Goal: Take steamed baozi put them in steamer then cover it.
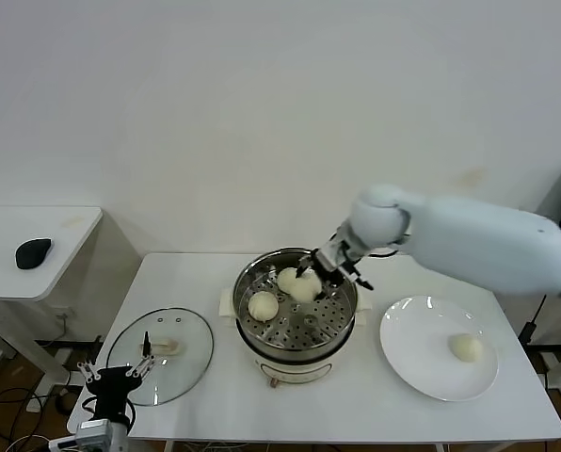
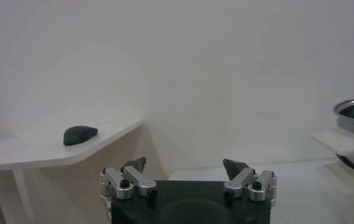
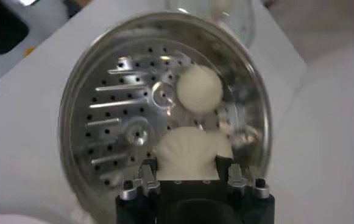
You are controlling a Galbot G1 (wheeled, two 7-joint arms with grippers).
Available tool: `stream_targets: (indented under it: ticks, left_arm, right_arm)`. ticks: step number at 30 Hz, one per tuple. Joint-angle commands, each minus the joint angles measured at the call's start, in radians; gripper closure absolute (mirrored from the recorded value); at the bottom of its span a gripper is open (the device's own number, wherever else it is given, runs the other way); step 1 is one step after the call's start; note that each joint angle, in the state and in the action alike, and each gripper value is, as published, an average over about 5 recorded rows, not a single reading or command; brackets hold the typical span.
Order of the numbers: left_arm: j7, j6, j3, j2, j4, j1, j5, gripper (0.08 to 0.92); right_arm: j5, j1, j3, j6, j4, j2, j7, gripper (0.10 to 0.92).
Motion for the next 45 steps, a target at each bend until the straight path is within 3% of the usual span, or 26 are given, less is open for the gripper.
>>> stream_targets:
  ticks: [1,24,27,31,37,45]
  left_arm:
    - [-0.001,0.0,-0.003,-0.004,-0.001,0.001,-0.001,0.177]
    - [-0.002,-0.003,-0.001,-0.018,0.001,0.008,0.005,0.177]
    - [-0.001,-0.003,0.001,-0.018,0.001,0.009,0.007,0.177]
    - [0.001,-0.003,0.004,-0.014,0.001,0.008,0.01,0.177]
    - [0.002,-0.002,0.002,-0.003,-0.001,0.002,0.009,0.177]
    - [0.004,-0.001,0.0,0.015,0.0,-0.005,0.004,0.177]
  right_arm:
    - [-0.118,-0.01,-0.062,0.167,-0.032,0.127,-0.004,0.429]
    - [-0.157,-0.005,-0.084,0.301,0.009,0.103,-0.04,0.423]
    - [-0.157,-0.002,-0.08,0.297,0.012,0.092,-0.037,0.386]
    - [-0.139,0.023,-0.074,0.274,0.028,0.07,-0.04,0.277]
    - [-0.083,0.079,-0.035,0.138,0.045,-0.011,-0.05,0.205]
    - [0.073,0.131,0.014,-0.32,0.114,-0.205,-0.007,0.203]
